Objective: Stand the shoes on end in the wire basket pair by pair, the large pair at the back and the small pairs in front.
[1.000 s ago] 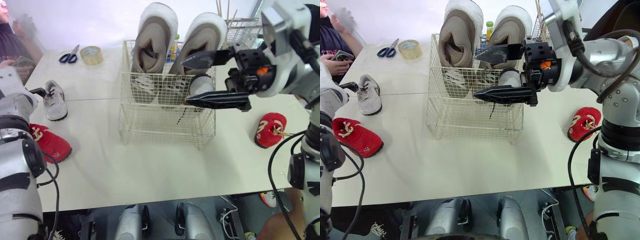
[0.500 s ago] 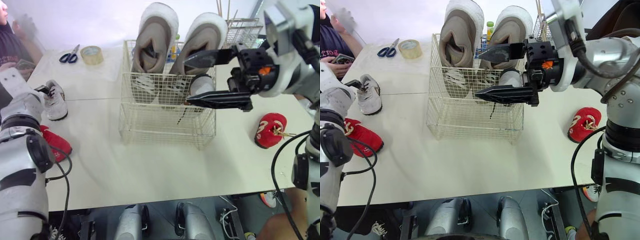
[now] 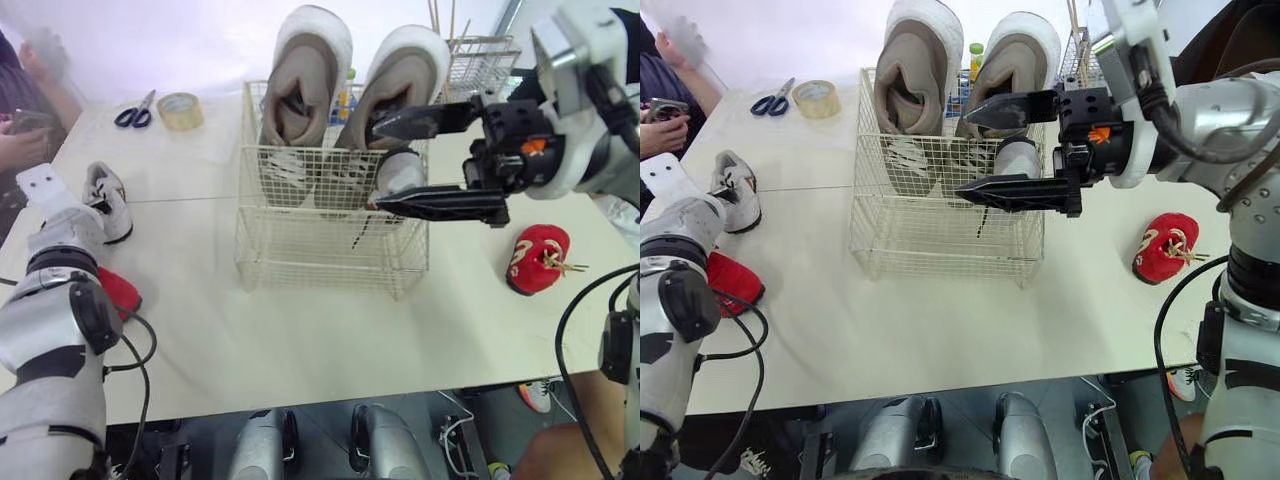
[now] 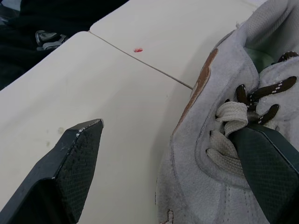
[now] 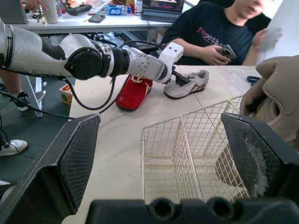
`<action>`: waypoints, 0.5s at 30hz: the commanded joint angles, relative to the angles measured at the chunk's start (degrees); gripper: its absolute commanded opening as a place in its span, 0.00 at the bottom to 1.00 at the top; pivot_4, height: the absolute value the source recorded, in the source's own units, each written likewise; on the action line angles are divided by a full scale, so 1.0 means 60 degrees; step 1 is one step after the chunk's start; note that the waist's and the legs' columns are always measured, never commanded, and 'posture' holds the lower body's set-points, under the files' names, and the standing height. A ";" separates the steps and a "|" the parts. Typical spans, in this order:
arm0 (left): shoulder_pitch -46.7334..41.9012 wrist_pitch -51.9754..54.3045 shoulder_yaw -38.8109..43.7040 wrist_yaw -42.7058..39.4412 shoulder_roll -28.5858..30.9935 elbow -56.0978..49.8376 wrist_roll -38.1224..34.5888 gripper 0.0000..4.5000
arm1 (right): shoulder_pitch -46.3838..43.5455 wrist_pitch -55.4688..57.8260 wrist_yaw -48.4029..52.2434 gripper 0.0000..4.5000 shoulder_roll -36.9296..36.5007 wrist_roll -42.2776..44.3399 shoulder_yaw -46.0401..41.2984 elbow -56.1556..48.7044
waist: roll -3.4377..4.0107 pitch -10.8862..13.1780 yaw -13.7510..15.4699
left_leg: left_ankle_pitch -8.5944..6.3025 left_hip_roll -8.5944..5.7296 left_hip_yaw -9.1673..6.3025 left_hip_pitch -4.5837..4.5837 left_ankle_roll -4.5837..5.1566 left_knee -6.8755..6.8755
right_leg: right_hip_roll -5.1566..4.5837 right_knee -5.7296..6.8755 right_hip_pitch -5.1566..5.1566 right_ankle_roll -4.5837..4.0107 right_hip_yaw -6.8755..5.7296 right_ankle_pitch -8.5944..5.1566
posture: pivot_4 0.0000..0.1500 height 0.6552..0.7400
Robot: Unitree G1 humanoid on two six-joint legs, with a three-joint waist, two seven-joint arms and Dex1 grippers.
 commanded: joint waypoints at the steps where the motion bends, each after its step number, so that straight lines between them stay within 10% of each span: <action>1: 0.0214 0.0090 0.0182 0.0112 0.0099 -0.0001 0.0070 0.88 | -0.0082 -0.0084 -0.0090 1.00 -0.0185 0.0124 -0.0372 -0.0201 | 0.0000 0.0000 -0.0070 | 0.0000 0.0001 0.0000 0.0000 0.0000 0.0000 | 0.0000 0.0000 0.0000 0.0000 0.0000 0.0000 | 1.00 1.00; 9: 0.0271 0.0059 0.0424 0.0076 0.0132 -0.0024 0.0037 0.01 | -0.0109 -0.0202 -0.0085 1.00 -0.0163 0.0018 -0.0280 -0.0142 | 0.0000 -0.0001 -0.0160 | 0.0000 0.0002 0.0004 0.0006 0.0000 -0.0004 | 0.0000 0.0002 -0.0001 0.0000 0.0002 0.0000 | 1.00 1.00; 15: 0.0254 0.0034 0.0619 -0.0141 0.0124 -0.0054 -0.0089 0.01 | -0.0103 -0.0304 -0.0077 1.00 -0.0176 -0.0121 -0.0207 -0.0115 | -0.0001 -0.0001 -0.0138 | 0.0000 0.0004 0.0005 0.0006 0.0000 -0.0002 | -0.0001 0.0004 -0.0001 0.0000 0.0003 0.0000 | 1.00 1.00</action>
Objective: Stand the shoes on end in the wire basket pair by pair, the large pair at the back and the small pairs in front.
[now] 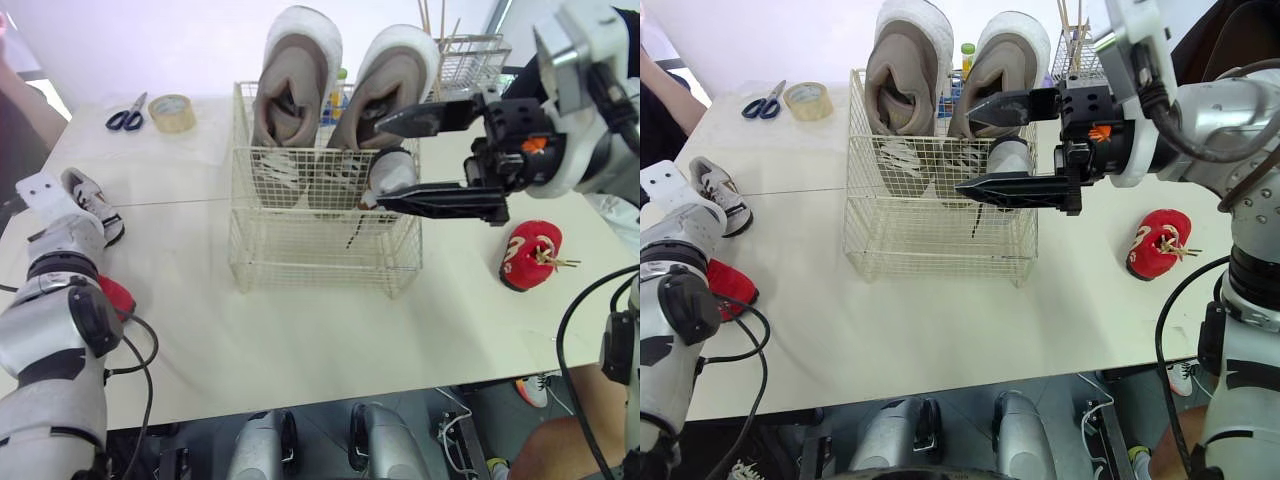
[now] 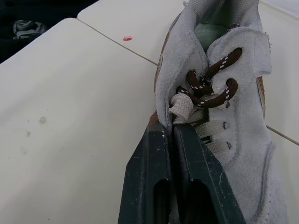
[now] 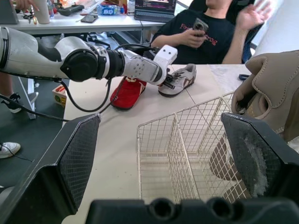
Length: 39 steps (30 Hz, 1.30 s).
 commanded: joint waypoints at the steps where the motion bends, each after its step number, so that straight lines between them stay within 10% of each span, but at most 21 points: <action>1: 0.0047 0.0043 0.0210 -0.0299 0.0134 -0.0059 -0.0098 0.01 | -0.0104 -0.0227 -0.0012 1.00 -0.0190 -0.0115 -0.0203 -0.0119 | 0.0000 0.0000 0.0003 | 0.0000 0.0000 -0.0001 0.0000 0.0000 0.0000 | 0.0000 0.0000 0.0000 0.0000 0.0000 0.0000 | 1.00 1.00; 17: -0.0093 -0.0427 -0.0606 -0.3049 -0.1421 -0.4866 -0.0619 0.01 | 0.0150 -0.0638 0.0120 1.00 -0.0018 -0.0335 -0.0146 0.0090 | -0.0034 -0.0001 0.0254 | -0.0003 -0.0004 -0.0006 -0.0015 0.0005 0.0013 | -0.0004 -0.0002 0.0000 -0.0001 -0.0004 0.0001 | 1.00 1.00; 31: 0.3065 0.8240 0.1029 0.1377 -0.4108 -1.3928 -0.2600 0.01 | 0.0240 -0.0815 0.0244 1.00 -0.0036 -0.0448 -0.0100 0.0142 | -0.0041 0.0003 0.0262 | 0.0000 0.0004 -0.0019 -0.0008 0.0004 0.0015 | -0.0003 0.0003 0.0008 0.0000 0.0005 0.0001 | 1.00 1.00; 39: 0.2895 1.1485 0.2238 0.2544 -0.5072 -1.5114 -0.1914 0.01 | 0.0328 -0.1023 0.0212 1.00 0.0090 -0.0579 -0.0036 0.0158 | -0.0045 0.0001 0.0289 | 0.0002 -0.0002 -0.0029 -0.0001 0.0000 0.0019 | -0.0005 0.0001 0.0015 -0.0001 -0.0001 0.0001 | 1.00 1.00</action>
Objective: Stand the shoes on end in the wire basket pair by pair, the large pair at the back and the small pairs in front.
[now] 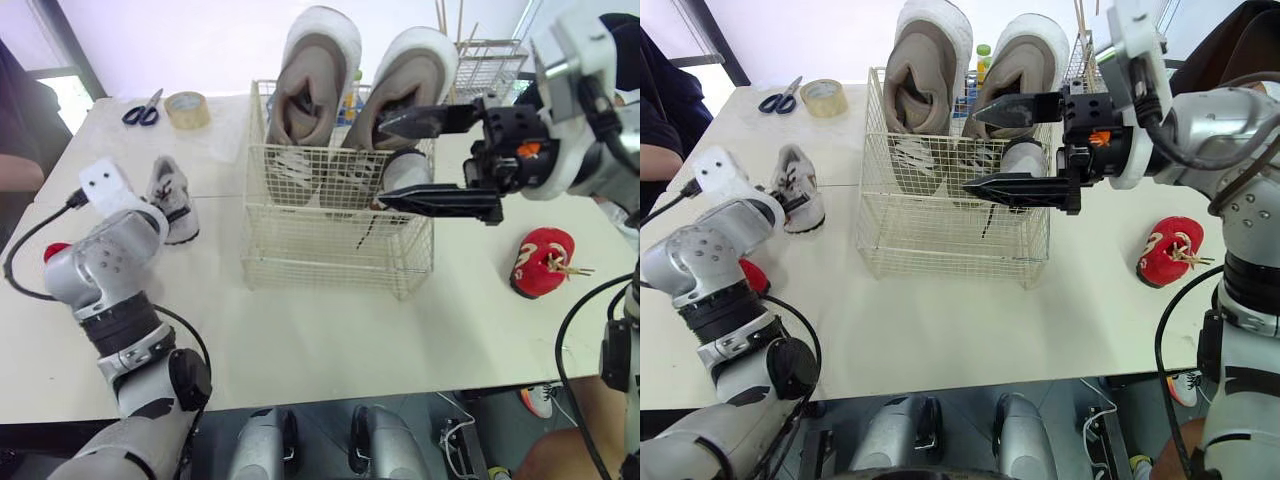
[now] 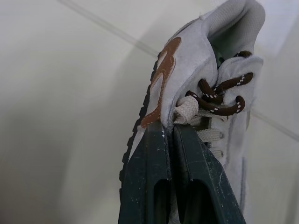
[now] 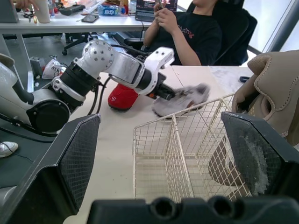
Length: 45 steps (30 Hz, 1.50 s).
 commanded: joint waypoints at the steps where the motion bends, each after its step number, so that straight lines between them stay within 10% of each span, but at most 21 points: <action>1: 0.0059 0.0751 0.0070 -0.0035 -0.0217 -0.0689 0.0313 0.01 | -0.0111 -0.0271 -0.0012 1.00 0.0063 -0.0086 -0.0126 -0.0068 | 0.0000 0.0000 0.0002 | 0.0000 0.0000 0.0001 0.0000 0.0000 0.0000 | 0.0000 0.0000 0.0000 0.0000 0.0000 0.0000 | 1.00 1.00; 5: 0.0540 0.1110 0.0115 -0.0334 -0.0503 -0.0980 0.0616 0.21 | -0.0113 -0.0308 -0.0050 1.00 0.0121 -0.0116 -0.0130 -0.0093 | 0.0000 0.0000 -0.0012 | 0.0001 0.0000 0.0003 0.0001 -0.0003 0.0000 | 0.0000 0.0001 0.0000 0.0000 0.0001 0.0000 | 1.00 1.00; 13: -0.0090 0.1284 -0.0317 -0.1492 0.0778 -0.0909 0.0856 0.98 | -0.0033 -0.0418 -0.0108 1.00 0.0188 -0.0187 -0.0115 -0.0123 | 0.0000 0.0000 -0.0002 | 0.0004 0.0001 0.0001 0.0005 -0.0011 0.0000 | 0.0001 -0.0002 -0.0003 -0.0002 0.0000 -0.0001 | 1.00 1.00; 45: -0.2195 -0.4495 -0.1700 -0.2822 0.2399 0.7752 0.2134 0.98 | 0.0048 -0.0375 -0.0407 1.00 0.0214 -0.0195 -0.0234 -0.0305 | 0.0000 -0.0002 0.0018 | 0.0006 -0.0003 0.0005 0.0004 -0.0016 -0.0005 | -0.0001 -0.0003 -0.0005 -0.0002 -0.0004 0.0000 | 1.00 1.00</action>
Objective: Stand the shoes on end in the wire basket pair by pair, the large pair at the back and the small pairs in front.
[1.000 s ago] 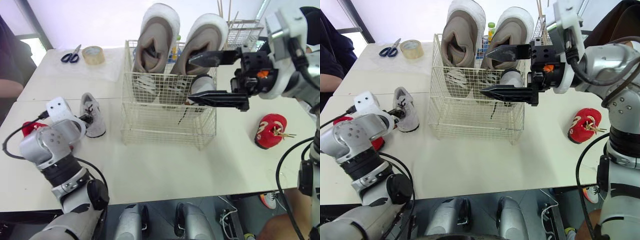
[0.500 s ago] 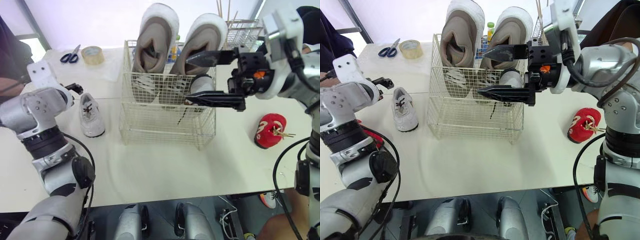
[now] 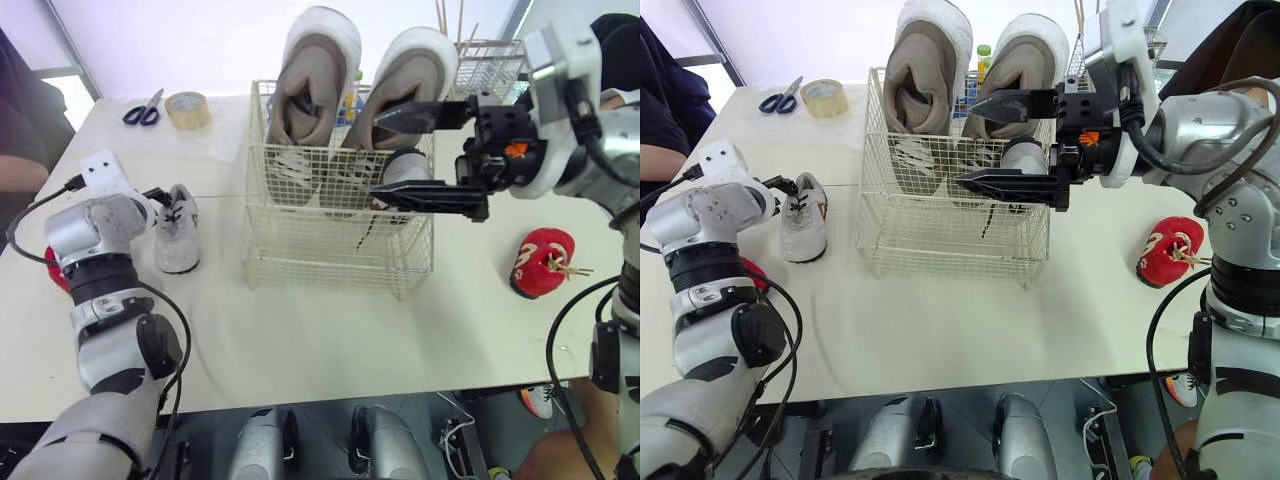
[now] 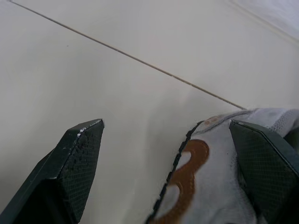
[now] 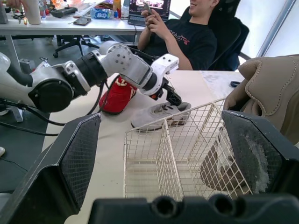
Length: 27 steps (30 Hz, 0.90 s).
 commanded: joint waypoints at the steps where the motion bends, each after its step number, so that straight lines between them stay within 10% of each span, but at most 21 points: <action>1: -0.0425 -0.0825 -0.0222 -0.0054 0.0156 0.1369 0.0063 0.98 | -0.0033 -0.0002 -0.0088 1.00 -0.0144 0.0122 -0.0329 -0.0273 | 0.0000 0.0000 0.0000 | 0.0000 0.0000 0.0000 0.0000 0.0000 0.0000 | 0.0000 0.0000 0.0000 0.0000 0.0000 0.0000 | 1.00 1.00; 6: -0.0625 -0.1192 -0.0374 -0.0162 0.0312 0.2030 -0.0008 0.81 | 0.0025 0.0062 -0.0149 1.00 -0.0240 0.0173 -0.0400 -0.0349 | 0.0000 0.0000 -0.0009 | 0.0000 0.0000 0.0000 0.0000 0.0000 0.0000 | -0.0001 0.0001 0.0000 0.0000 0.0000 0.0000 | 1.00 1.00; 13: -0.0115 -0.0141 -0.0379 -0.0424 0.0522 0.1164 -0.0269 0.04 | 0.0108 0.0161 -0.0249 1.00 -0.0386 0.0287 -0.0497 -0.0433 | 0.0001 -0.0001 -0.0092 | 0.0000 0.0002 0.0005 0.0001 0.0001 -0.0002 | 0.0000 0.0002 -0.0001 0.0001 0.0002 0.0000 | 1.00 1.00; 27: -0.0452 -0.0028 0.0304 -0.1225 0.1102 -0.1333 -0.1411 0.01 | -0.0060 -0.0055 -0.0028 1.00 -0.0330 0.0113 -0.0220 -0.0134 | -0.0022 0.0012 -0.0206 | 0.0000 0.0007 0.0003 -0.0007 0.0000 -0.0009 | 0.0002 0.0003 -0.0007 0.0002 0.0000 -0.0001 | 1.00 1.00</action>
